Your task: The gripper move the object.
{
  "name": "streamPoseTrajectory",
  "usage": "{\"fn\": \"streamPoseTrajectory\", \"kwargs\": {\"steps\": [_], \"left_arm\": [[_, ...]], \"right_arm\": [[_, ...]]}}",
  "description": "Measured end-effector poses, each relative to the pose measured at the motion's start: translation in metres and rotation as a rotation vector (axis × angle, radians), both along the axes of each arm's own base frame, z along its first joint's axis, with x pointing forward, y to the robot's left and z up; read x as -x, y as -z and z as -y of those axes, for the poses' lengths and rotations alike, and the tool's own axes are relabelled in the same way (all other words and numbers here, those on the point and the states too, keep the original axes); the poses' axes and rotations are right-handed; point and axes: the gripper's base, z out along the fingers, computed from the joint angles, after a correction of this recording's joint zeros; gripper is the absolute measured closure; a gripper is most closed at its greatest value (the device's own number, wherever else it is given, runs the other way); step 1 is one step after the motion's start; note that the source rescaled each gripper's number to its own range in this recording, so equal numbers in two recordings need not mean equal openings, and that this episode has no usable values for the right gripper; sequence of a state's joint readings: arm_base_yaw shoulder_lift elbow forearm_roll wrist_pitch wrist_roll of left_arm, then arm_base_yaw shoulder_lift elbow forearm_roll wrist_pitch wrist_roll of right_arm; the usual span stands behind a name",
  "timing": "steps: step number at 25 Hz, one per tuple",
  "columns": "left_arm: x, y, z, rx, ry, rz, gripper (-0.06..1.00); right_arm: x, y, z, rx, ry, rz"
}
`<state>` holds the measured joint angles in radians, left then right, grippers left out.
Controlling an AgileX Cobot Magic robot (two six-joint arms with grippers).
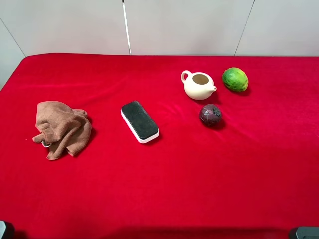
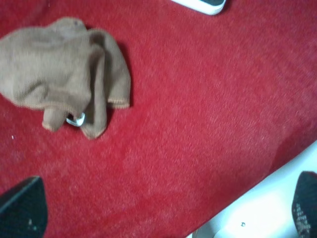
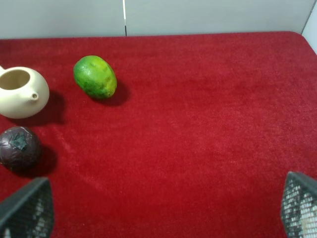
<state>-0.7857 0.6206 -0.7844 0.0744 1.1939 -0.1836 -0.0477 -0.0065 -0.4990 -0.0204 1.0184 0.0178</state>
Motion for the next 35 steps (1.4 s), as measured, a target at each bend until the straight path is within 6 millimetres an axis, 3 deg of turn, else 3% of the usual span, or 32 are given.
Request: {"fn": "streamPoseTrajectory", "kwargs": {"steps": [9,15,26,35], "left_arm": [[0.018,0.038,-0.034,0.040,-0.273,0.060,-0.06],[0.027,0.054,-0.046,0.046,-0.402,0.194,-0.06],[0.051,0.054,-0.049,0.086,-0.585,0.342,-0.06],[0.068,0.056,-0.049,0.122,-0.594,0.449,-0.06]], "right_arm": [[0.000,0.000,0.000,0.000,0.000,0.000],[0.000,0.000,0.000,0.000,0.000,0.000],[0.000,0.000,0.000,0.000,0.000,0.000],[0.000,0.000,0.000,0.000,0.000,0.000]]}}
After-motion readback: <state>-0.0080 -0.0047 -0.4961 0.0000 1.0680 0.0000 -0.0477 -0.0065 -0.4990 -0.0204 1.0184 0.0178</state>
